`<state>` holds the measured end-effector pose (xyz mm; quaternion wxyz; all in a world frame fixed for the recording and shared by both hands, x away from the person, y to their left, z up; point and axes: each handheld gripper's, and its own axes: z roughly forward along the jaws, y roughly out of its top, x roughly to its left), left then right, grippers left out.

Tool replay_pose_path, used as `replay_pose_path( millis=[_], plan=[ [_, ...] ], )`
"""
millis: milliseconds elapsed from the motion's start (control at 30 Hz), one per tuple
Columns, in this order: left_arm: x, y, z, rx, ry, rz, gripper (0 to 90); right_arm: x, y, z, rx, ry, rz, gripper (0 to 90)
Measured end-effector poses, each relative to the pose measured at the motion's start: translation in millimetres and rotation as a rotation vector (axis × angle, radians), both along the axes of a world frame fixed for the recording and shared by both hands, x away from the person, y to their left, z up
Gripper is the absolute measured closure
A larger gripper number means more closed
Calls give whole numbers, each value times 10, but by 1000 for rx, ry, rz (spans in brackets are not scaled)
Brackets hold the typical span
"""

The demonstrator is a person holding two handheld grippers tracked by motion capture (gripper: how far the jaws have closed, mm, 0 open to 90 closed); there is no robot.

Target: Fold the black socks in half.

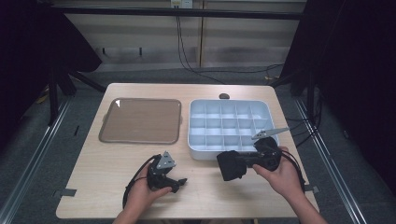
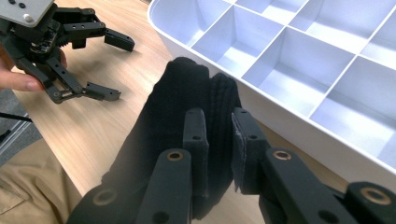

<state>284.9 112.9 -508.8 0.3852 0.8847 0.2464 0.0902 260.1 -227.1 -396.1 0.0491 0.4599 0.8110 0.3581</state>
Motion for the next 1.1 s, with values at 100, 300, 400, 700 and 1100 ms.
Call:
replay_pose_path(
  millis=[100, 300, 400, 700, 1100],
  plan=[
    [0, 0, 0, 0, 0, 0, 154, -3, -49, 40, -2, 5, -8, 781],
    [0, -1, 0, 0, 1, 0, 154, -5, -152, 112, -4, -3, -19, 781],
    [-2, -3, -2, -5, 2, 3, 153, -8, -210, 140, 6, 1, -34, 781],
    [2, -6, -3, -3, 0, 1, 151, 2, -333, 192, -10, 1, -61, 781],
    [3, -5, -2, -2, 0, 0, 151, 63, -432, 292, -27, -3, -94, 780]
  ],
)
